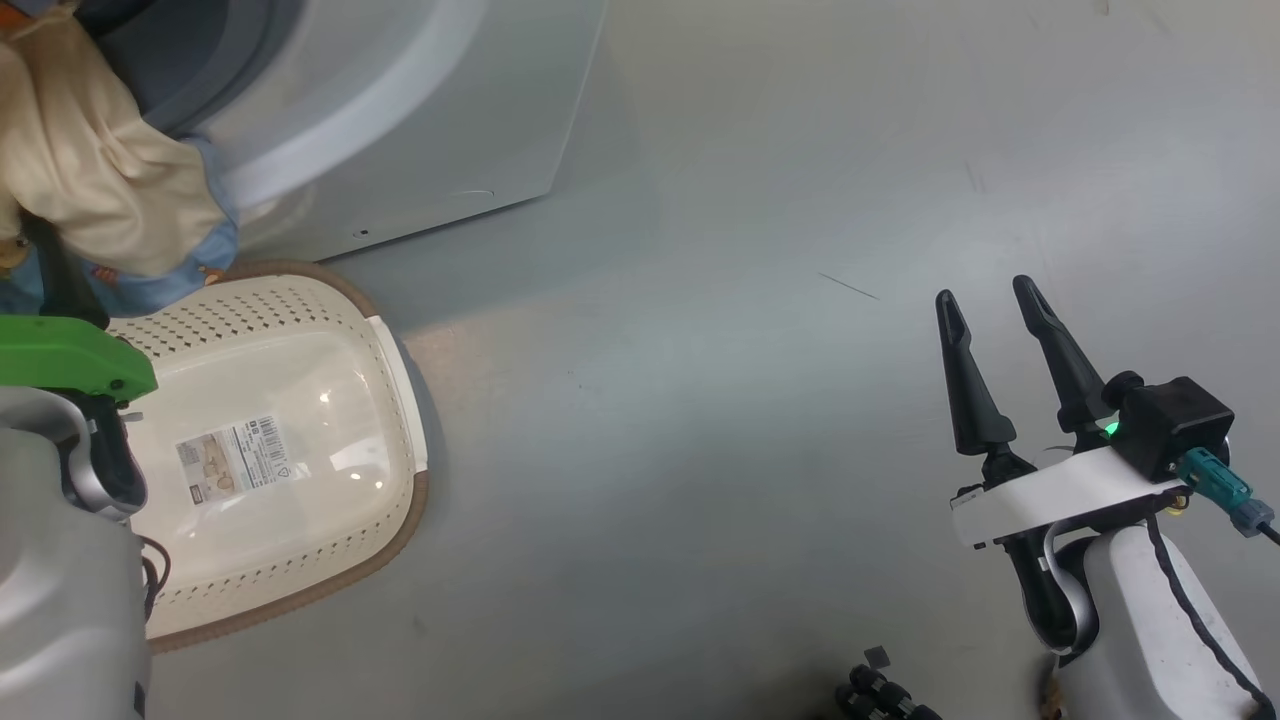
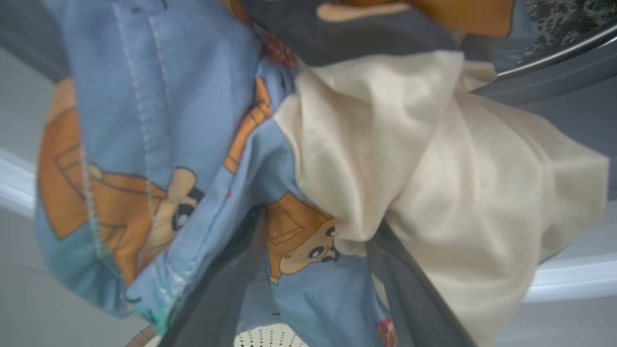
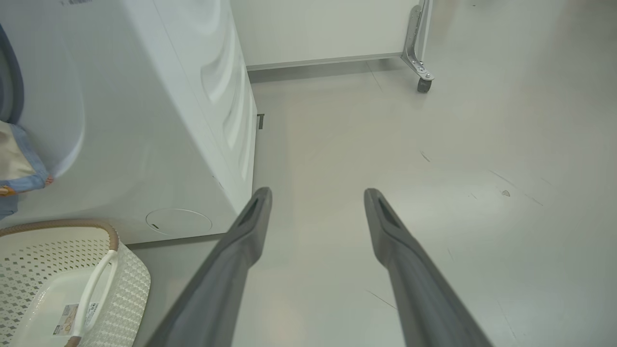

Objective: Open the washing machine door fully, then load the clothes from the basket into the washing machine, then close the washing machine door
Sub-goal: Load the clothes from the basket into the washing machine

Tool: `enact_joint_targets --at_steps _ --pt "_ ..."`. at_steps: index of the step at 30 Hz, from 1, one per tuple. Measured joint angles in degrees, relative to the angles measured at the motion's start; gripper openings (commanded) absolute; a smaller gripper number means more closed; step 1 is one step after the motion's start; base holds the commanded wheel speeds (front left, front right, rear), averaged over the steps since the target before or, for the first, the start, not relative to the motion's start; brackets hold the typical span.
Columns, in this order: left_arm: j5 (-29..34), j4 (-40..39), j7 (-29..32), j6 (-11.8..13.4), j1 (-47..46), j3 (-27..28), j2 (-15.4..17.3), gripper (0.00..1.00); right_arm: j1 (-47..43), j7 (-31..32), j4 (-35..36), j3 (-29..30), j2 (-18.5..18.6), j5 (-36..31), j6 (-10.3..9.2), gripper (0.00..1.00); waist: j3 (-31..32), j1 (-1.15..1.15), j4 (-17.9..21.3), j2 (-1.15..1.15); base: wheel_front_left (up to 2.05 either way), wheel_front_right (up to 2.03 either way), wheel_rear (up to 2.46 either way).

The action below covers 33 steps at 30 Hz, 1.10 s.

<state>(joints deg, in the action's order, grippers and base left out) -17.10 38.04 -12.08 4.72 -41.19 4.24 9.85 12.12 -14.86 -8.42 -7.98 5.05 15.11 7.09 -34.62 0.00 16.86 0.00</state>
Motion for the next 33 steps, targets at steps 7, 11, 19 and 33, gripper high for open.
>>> enact_joint_targets --at_steps 7,11,19,33 --pt "0.01 1.4 -0.52 -0.05 -1.79 -0.33 -0.08 0.65 0.33 0.0 0.01 -0.01 -0.05 -0.05 0.0 1.0 -1.14 0.01 0.21 0.0 0.0 0.0 0.0" --pt "0.03 1.41 -0.92 -0.62 -2.08 -0.73 -0.78 0.37 0.36 0.0 -0.08 0.46 -0.11 -0.05 0.01 1.0 -1.09 0.01 -0.06 0.0 0.0 0.0 0.0" --pt "-0.16 0.65 -1.16 -2.05 -1.92 -0.9 -3.02 0.0 0.36 0.0 -0.13 1.21 -0.09 -0.05 0.01 1.0 -0.41 0.01 -1.73 0.0 0.0 0.0 0.0" --pt "-1.51 -7.31 -2.15 -7.15 0.29 -4.25 -5.84 0.0 0.35 0.0 -0.63 0.71 -0.1 -0.05 0.0 1.0 1.6 0.0 -4.31 0.0 0.0 0.0 0.0"
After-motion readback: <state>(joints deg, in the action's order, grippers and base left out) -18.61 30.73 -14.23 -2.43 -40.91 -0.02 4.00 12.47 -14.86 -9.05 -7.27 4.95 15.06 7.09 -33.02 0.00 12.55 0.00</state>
